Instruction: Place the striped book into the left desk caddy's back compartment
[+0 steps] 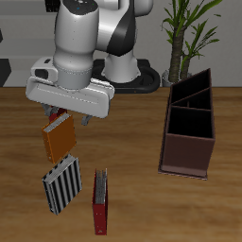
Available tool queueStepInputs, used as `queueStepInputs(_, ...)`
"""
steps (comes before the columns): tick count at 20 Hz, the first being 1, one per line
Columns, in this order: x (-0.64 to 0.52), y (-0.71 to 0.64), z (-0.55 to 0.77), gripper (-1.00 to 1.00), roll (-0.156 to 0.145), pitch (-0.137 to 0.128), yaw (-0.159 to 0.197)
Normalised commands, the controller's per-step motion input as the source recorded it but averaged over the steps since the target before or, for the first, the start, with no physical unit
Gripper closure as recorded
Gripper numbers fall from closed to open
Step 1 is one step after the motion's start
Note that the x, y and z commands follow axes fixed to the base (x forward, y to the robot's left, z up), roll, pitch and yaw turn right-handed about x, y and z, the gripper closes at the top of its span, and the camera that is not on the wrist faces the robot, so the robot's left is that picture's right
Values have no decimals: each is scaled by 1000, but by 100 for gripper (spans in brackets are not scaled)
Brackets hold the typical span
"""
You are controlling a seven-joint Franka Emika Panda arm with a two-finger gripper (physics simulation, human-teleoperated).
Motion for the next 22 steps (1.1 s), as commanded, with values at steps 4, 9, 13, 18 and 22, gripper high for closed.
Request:
queueStepInputs(4, 126, -101, -278, -100, -16, 13, -16)
queueStepInputs(9, 67, -85, -229, -100, -18, 5, -23)
queueStepInputs(13, 97, -89, -424, -100, -7, 19, -7)
queueStepInputs(18, 63, -13, -330, -100, -13, 18, -21)
queueStepInputs(22, 45, -35, -308, -100, -17, 29, -19)
